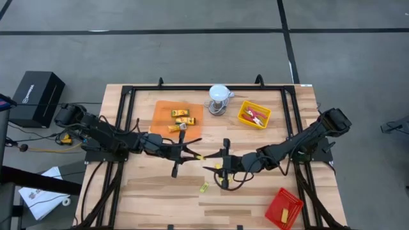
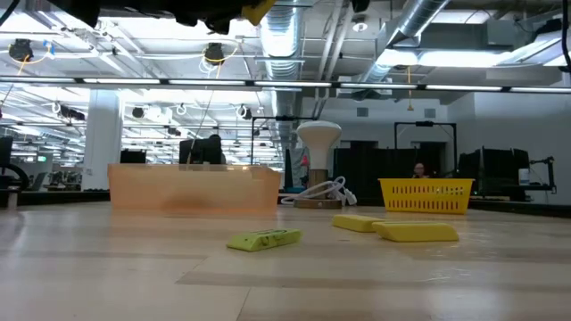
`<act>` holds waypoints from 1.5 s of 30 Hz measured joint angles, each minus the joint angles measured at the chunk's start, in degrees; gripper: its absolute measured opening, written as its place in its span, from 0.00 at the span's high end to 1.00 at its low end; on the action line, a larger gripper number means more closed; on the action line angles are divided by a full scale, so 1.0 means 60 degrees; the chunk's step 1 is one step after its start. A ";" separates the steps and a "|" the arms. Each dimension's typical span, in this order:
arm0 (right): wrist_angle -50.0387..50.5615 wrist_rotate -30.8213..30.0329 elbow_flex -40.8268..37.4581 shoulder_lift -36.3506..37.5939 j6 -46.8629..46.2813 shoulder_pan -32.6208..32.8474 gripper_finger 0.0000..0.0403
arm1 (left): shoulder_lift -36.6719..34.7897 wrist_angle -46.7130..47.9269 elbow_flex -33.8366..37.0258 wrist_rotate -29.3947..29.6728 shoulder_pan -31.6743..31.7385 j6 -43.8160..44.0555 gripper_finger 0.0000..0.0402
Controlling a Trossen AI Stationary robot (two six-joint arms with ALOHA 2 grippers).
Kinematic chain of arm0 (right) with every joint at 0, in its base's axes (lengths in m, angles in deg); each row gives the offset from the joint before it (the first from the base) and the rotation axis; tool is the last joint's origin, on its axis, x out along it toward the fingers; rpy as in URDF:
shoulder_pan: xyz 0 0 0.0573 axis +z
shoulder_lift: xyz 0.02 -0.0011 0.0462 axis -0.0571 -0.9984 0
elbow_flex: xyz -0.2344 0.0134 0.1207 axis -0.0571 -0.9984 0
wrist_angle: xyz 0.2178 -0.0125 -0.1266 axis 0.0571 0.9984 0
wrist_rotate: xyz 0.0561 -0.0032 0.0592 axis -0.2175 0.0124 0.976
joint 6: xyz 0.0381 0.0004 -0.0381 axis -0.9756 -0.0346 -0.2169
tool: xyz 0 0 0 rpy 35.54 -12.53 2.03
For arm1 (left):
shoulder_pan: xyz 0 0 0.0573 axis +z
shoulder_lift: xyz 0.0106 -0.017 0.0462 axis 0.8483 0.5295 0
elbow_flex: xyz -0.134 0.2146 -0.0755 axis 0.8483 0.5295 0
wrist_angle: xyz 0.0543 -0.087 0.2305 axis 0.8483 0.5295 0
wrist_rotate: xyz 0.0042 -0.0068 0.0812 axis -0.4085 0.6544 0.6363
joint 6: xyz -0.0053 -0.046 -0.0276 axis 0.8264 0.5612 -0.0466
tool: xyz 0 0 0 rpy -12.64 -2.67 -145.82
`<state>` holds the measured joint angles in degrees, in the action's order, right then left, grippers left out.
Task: Pick & Place School Supplies
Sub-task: Put the yellow eraser into the red bin
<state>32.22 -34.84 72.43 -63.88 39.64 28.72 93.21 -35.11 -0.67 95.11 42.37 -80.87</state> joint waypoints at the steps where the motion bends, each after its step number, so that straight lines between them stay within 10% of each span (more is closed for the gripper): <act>1: -0.0013 0.0001 0.0000 0.0001 0.0001 -0.0019 0.59 | 0.0000 -0.0069 0.0000 0.0000 0.0000 -0.0034 0.94; 45: 0.0104 0.0224 0.0022 0.0015 0.0010 -0.0147 0.59 | 0.0503 -0.0217 -0.0554 -0.0506 0.0208 0.0020 0.94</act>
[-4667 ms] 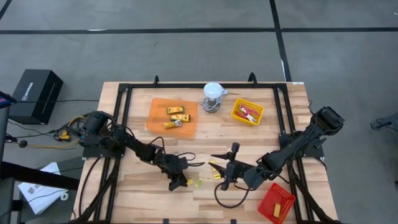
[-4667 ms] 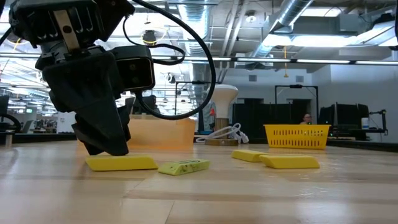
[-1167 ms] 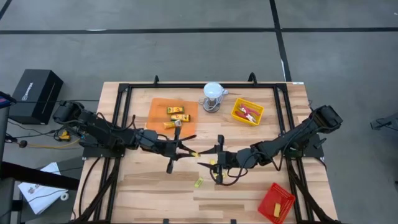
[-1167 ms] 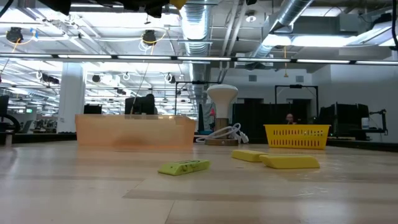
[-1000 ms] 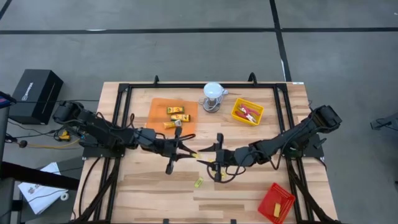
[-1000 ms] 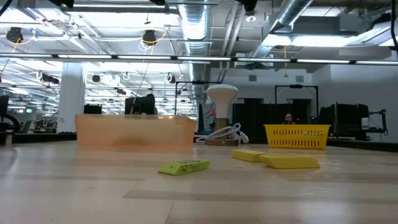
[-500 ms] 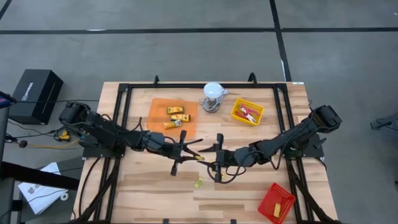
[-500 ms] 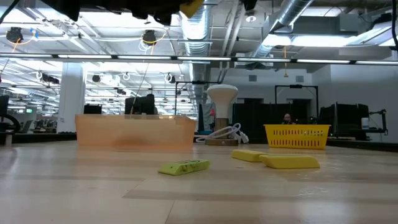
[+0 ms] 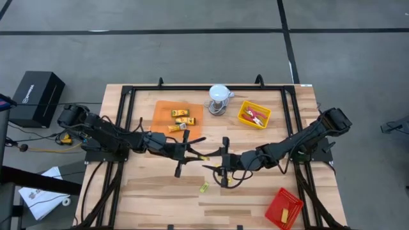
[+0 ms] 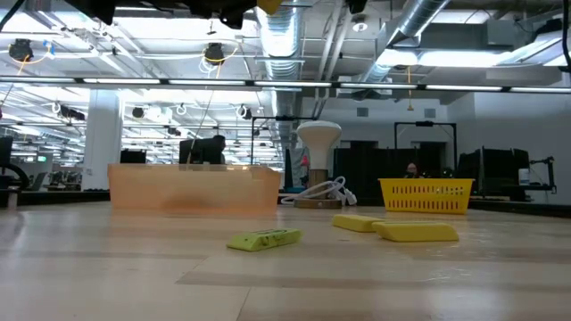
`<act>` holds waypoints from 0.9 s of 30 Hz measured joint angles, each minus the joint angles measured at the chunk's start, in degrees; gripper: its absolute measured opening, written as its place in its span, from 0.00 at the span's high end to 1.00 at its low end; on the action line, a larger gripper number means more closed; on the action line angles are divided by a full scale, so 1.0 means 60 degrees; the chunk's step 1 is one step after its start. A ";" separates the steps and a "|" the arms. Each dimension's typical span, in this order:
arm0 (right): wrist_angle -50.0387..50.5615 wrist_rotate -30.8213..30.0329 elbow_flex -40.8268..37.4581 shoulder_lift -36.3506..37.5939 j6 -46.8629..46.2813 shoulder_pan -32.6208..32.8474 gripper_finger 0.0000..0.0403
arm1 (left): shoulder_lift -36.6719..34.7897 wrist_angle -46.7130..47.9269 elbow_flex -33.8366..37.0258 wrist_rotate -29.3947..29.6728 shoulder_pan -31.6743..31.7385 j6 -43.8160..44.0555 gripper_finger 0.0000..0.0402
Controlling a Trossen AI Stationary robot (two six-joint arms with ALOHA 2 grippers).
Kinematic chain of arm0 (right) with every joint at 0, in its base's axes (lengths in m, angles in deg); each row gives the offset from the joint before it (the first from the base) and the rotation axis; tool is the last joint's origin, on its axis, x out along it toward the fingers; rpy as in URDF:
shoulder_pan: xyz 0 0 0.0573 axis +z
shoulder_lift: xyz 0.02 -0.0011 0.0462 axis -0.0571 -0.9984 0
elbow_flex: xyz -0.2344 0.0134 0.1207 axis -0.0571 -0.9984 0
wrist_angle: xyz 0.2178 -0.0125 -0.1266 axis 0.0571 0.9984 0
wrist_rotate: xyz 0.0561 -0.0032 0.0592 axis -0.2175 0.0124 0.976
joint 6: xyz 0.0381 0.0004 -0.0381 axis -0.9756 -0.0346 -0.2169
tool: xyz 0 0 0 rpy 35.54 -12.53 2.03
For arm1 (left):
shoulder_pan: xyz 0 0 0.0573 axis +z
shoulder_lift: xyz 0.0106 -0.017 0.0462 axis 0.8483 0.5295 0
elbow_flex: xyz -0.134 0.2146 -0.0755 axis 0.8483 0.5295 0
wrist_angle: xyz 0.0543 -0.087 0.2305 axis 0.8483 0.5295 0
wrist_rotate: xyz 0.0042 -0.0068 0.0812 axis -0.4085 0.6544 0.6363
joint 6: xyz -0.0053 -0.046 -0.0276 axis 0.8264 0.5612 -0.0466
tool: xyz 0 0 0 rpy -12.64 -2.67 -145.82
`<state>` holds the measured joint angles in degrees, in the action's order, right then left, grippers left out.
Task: Pick & Place School Supplies
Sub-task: Put the yellow eraser into the red bin
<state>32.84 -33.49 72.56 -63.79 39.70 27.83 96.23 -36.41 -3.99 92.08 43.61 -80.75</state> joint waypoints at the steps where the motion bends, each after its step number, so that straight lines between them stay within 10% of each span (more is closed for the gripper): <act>1: 0.0049 0.0003 -0.0004 -0.0003 0.0003 0.0003 0.59 | 0.0000 0.0040 0.0000 0.0001 0.0000 -0.0002 0.94; 10: 0.0081 -0.0004 -0.0011 -0.0007 0.0022 0.0003 0.63 | 0.0044 0.0036 0.0000 -0.0001 0.0000 0.0001 0.94; 17: 0.0201 -0.0014 -0.0012 -0.0007 0.0098 -0.0070 0.93 | 0.0051 0.0086 0.0009 -0.0023 -0.0009 0.0001 0.94; 27: 0.0354 0.0142 -0.0011 -0.0003 0.0093 -0.0230 0.95 | 0.0058 0.0109 0.0018 -0.0001 -0.0004 -0.0006 0.91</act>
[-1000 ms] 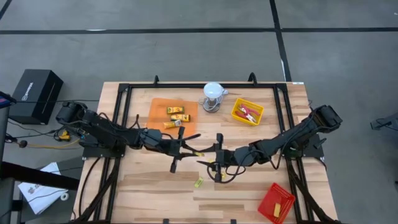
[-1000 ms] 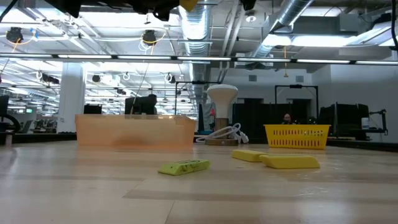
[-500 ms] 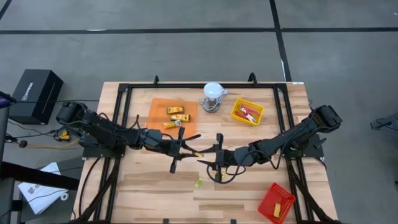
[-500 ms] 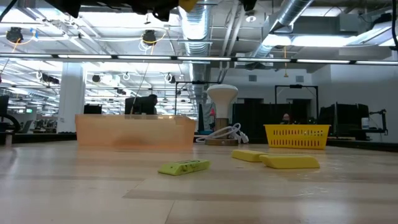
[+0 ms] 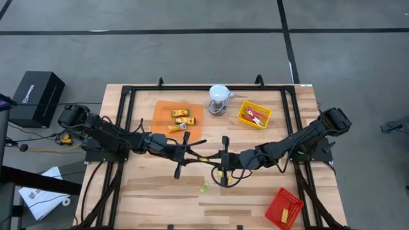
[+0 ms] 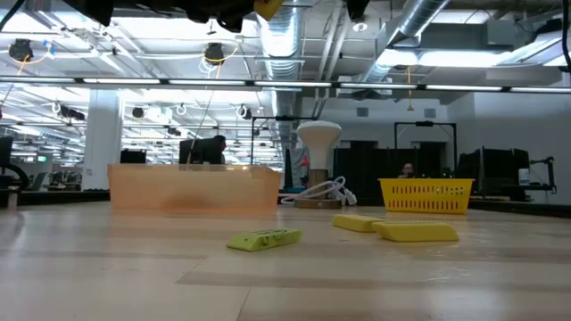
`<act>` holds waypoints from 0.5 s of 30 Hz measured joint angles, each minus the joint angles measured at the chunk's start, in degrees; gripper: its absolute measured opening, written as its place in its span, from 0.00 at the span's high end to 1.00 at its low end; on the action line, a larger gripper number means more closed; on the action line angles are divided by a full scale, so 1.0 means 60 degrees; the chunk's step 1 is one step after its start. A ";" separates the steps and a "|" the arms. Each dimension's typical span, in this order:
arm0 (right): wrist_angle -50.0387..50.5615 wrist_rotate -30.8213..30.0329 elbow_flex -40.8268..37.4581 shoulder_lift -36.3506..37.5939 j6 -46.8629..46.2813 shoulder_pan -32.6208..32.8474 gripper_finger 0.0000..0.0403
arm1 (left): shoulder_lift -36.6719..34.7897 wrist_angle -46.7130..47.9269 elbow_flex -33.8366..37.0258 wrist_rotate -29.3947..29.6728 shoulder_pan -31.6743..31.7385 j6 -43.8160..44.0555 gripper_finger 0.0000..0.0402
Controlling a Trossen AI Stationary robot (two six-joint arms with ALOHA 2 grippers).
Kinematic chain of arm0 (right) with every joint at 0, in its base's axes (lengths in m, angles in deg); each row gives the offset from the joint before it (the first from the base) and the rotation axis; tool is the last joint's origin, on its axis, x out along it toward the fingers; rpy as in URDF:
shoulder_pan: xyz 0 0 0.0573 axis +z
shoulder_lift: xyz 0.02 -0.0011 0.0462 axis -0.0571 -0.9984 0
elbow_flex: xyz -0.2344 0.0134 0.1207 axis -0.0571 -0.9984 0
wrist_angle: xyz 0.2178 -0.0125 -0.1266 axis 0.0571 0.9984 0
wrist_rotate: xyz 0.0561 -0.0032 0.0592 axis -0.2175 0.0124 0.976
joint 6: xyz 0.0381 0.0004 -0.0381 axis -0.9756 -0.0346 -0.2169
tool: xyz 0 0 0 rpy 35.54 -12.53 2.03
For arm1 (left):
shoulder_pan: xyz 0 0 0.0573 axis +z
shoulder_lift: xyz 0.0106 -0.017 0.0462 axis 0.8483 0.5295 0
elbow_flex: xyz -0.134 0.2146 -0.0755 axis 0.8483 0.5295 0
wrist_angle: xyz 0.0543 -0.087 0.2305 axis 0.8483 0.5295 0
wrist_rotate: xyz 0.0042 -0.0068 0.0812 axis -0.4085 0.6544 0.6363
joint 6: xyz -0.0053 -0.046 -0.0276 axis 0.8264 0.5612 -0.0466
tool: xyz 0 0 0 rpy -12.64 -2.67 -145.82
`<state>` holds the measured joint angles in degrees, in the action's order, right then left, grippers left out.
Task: Pick & Place School Supplies
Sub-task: Put the yellow eraser into the red bin
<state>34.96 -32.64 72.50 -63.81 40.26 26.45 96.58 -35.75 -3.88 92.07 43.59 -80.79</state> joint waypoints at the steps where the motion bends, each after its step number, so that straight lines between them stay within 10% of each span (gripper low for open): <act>1: 0.0000 0.0000 -0.0004 0.0000 0.0064 0.0000 0.95 | 0.0000 0.0011 0.0000 0.0003 0.0000 0.0000 0.88; 15: 0.0875 0.0047 -0.0036 -0.0030 0.0253 -0.0240 0.95 | -0.0138 0.2069 -0.0040 0.0540 0.0004 0.0025 0.62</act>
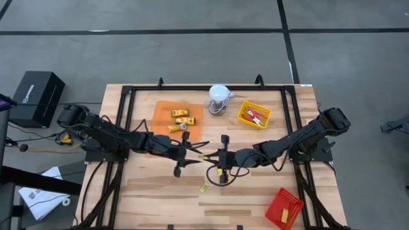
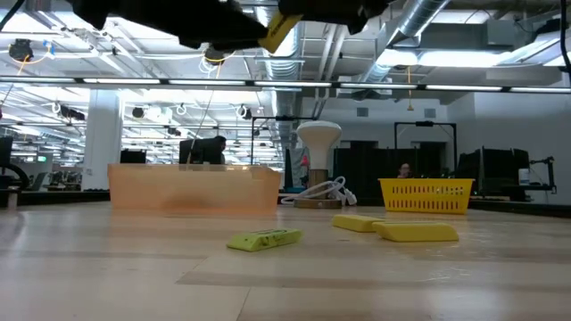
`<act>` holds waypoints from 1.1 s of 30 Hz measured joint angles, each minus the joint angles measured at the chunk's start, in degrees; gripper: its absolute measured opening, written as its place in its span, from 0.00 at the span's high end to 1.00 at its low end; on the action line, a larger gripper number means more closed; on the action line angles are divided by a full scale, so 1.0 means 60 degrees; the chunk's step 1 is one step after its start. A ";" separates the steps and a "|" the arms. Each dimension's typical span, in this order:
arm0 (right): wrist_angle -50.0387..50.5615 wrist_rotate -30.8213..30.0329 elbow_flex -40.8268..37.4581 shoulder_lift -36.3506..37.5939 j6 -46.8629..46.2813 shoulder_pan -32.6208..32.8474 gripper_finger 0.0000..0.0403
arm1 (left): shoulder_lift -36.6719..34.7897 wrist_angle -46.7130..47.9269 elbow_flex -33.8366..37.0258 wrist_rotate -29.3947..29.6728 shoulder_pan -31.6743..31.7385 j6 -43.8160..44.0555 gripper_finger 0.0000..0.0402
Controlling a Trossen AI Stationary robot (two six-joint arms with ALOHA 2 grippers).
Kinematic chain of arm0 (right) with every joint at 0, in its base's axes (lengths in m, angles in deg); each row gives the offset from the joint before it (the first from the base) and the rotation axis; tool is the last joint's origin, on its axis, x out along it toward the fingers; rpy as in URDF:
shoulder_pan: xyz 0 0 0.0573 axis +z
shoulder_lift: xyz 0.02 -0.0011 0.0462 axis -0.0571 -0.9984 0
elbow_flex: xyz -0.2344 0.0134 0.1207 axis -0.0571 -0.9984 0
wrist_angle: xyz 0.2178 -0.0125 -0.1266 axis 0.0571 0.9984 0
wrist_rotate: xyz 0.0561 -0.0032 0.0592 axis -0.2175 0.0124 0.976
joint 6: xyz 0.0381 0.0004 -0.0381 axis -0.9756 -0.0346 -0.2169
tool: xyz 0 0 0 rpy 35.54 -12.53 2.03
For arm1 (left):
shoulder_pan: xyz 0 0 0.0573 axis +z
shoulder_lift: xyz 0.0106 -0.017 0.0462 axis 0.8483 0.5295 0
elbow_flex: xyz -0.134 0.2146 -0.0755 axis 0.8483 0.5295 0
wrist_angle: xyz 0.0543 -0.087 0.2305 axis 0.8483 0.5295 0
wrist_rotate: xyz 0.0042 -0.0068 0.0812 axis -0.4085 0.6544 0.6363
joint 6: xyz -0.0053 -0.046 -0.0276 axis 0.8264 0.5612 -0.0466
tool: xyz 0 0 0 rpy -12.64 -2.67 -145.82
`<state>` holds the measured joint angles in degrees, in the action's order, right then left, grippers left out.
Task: Pick & Place School Supplies
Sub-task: Put the yellow eraser into the red bin
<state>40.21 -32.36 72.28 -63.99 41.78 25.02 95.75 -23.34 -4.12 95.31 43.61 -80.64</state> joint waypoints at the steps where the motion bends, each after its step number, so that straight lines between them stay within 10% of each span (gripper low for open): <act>1: 0.0141 0.0000 0.0000 0.0035 -0.0010 -0.0026 0.95 | -0.0030 0.0194 0.0000 0.0010 0.0000 -0.0003 0.62; 8: 0.2177 -0.0124 0.0009 0.0721 -0.0865 -0.0028 0.95 | -0.0048 0.1354 0.0004 0.0332 -0.0001 0.0261 0.62; 19: 0.8070 0.0878 0.0022 0.1051 -0.7332 0.1804 0.95 | -0.0048 0.1946 0.0007 0.0604 -0.0018 0.0498 0.67; 33: 1.1409 0.2109 0.0025 0.1137 -1.3485 0.4351 0.95 | -0.0044 0.1851 0.0018 0.0353 -0.0022 0.0478 0.71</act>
<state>108.67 -19.71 72.43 -57.16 -39.13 51.12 95.48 -12.23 -4.01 97.43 43.48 -77.77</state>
